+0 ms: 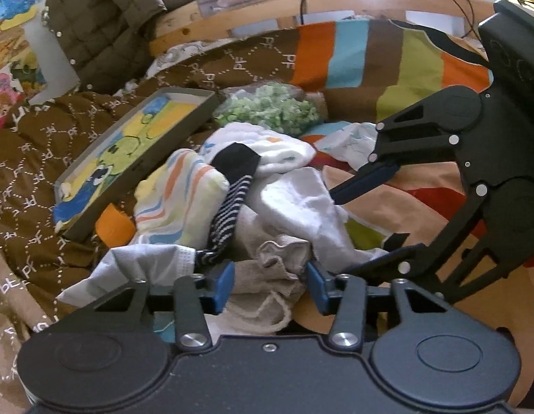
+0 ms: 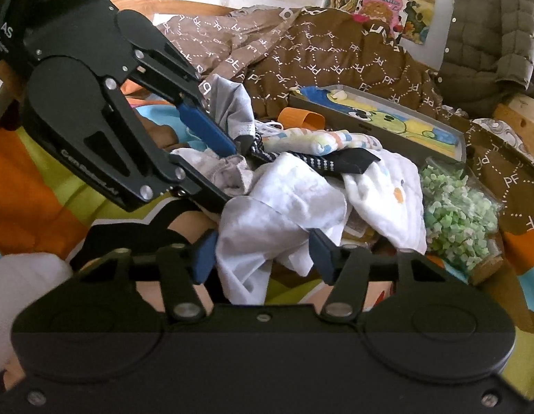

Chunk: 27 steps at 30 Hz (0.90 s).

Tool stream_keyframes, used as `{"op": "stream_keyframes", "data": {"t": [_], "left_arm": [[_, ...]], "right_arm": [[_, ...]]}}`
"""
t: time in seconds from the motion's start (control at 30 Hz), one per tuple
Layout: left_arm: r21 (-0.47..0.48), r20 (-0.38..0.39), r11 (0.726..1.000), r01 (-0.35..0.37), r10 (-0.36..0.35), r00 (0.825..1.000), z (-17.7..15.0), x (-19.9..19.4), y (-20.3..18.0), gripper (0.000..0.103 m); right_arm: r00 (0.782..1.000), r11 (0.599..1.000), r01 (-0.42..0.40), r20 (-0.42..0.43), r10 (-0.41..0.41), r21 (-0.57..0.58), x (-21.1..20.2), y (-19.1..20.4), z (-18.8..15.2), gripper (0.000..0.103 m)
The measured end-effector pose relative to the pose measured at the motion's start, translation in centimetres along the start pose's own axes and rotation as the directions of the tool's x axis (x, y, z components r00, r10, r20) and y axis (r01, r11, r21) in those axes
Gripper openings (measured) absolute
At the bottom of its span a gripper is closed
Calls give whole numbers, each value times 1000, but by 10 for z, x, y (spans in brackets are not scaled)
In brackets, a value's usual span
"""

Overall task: Organize soft objects
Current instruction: 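Grasp the grey drawstring pouch with the left gripper while the right gripper grasps a white cloth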

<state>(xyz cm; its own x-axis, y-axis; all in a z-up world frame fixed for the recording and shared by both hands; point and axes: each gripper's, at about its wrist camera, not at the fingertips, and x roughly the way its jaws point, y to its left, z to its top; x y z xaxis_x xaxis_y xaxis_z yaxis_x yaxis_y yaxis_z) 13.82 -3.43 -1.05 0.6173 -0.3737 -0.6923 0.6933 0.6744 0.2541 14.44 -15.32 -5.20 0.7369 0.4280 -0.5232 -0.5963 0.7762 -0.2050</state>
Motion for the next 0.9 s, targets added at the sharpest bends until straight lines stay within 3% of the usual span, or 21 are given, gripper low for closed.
{"op": "stream_keyframes", "data": {"t": [0.13, 0.4, 0.7, 0.9], "left_arm": [[-9, -13, 1000, 20, -20, 1000, 3, 3, -3, 36], [-54, -31, 999, 3, -5, 1000, 8, 2, -4, 27], [-199, -11, 978, -62, 62, 998, 12, -12, -7, 21], [-274, 14, 960, -59, 65, 998, 20, -35, -8, 19]], "right_arm": [[1000, 1000, -7, 6, 7, 0, -4, 2, 0, 28], [1000, 1000, 7, 16, -8, 16, -9, -1, 1, 4], [995, 997, 82, 58, -81, -11, -31, 0, 2, 0], [984, 989, 144, 108, -142, -10, -58, 2, -1, 0]]}}
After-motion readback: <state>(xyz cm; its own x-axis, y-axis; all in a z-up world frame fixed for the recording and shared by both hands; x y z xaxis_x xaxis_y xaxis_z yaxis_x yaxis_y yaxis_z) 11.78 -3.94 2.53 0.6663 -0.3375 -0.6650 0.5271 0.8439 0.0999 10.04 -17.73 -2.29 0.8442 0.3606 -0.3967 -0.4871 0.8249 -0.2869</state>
